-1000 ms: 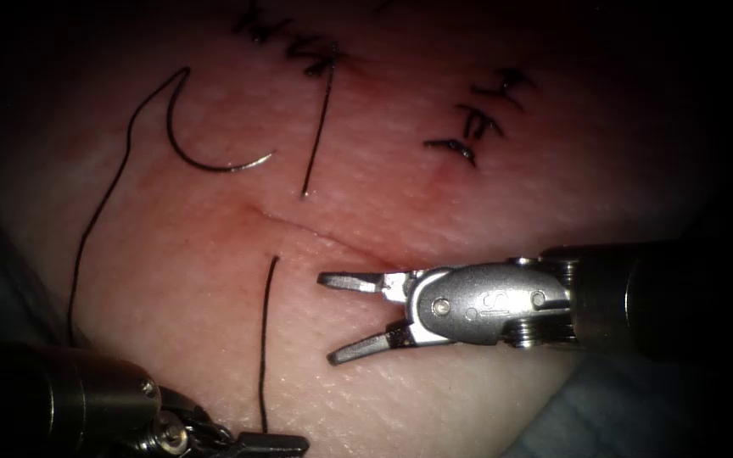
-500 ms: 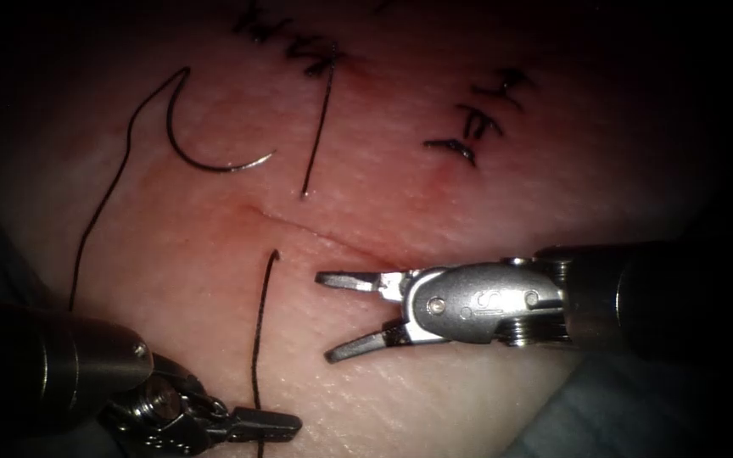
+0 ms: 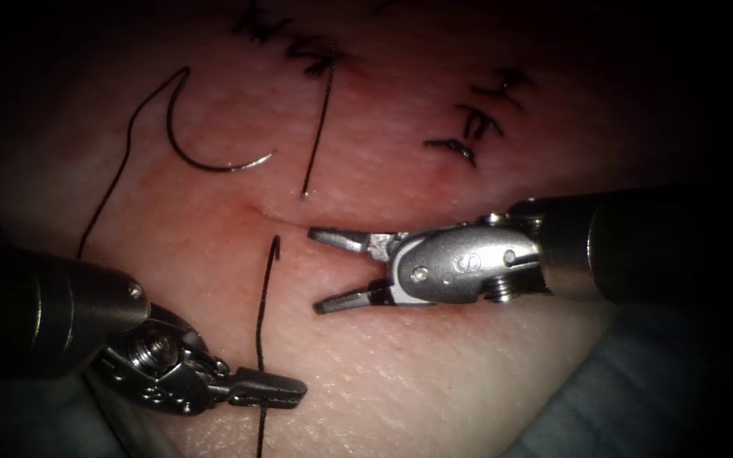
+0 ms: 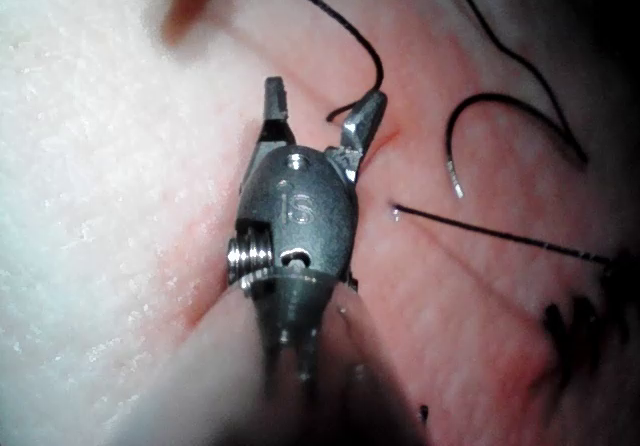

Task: Wound Closure
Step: With the right gripper hand over more suture to the left gripper

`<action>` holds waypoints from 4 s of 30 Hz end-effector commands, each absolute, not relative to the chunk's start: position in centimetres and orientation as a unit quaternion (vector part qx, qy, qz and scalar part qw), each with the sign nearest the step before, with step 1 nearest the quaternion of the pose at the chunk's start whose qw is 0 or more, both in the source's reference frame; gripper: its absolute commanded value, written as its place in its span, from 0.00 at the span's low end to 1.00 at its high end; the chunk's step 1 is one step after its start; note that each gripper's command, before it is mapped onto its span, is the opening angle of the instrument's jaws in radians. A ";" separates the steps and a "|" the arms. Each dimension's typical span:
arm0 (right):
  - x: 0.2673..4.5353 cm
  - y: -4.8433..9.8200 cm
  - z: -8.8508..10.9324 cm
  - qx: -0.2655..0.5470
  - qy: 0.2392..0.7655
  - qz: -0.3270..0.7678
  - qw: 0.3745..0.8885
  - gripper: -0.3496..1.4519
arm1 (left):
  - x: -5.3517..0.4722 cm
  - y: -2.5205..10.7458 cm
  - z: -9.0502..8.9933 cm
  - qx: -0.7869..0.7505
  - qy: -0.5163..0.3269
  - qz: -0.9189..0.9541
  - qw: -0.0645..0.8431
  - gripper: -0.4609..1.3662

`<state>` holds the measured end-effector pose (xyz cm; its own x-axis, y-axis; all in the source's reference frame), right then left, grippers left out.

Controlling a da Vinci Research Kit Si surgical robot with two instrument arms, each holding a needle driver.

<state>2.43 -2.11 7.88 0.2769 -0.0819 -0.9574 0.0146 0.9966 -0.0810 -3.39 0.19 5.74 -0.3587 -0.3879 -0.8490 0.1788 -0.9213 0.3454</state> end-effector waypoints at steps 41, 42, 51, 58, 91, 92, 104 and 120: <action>2.75 -2.1 7.7 -0.114 0.699 -0.139 0.692 0.67 | -3.49 0.7 5.9 0.605 0.033 -0.789 0.100 0.06; 2.75 -2.1 7.7 -0.113 0.701 -0.141 0.690 0.63 | -3.49 0.7 5.9 0.604 0.033 -0.790 0.099 0.06; 2.74 -2.1 7.7 -0.101 0.702 -0.158 0.687 0.00 | -3.49 0.7 5.9 0.603 0.032 -0.791 0.098 0.06; 2.74 -2.1 7.8 -0.100 0.702 -0.161 0.687 0.00 | -3.49 0.7 5.9 0.602 0.025 -0.792 0.104 0.06; 2.38 -1.6 8.1 -0.112 0.679 -0.093 0.719 0.00 | -3.49 0.5 6.0 0.592 -0.086 -0.795 0.097 0.72; 2.38 -1.5 8.1 -0.112 0.679 -0.092 0.720 0.00 | -3.49 0.5 6.1 0.592 -0.087 -0.795 0.098 0.72; 2.29 -1.5 8.2 -0.109 0.677 -0.097 0.721 0.00 | -3.21 0.5 6.1 0.586 -0.093 -0.798 0.100 0.69; 2.28 -1.4 8.2 -0.104 0.677 -0.090 0.723 0.00 | -3.23 0.2 6.2 0.534 -0.202 -0.794 0.210 0.60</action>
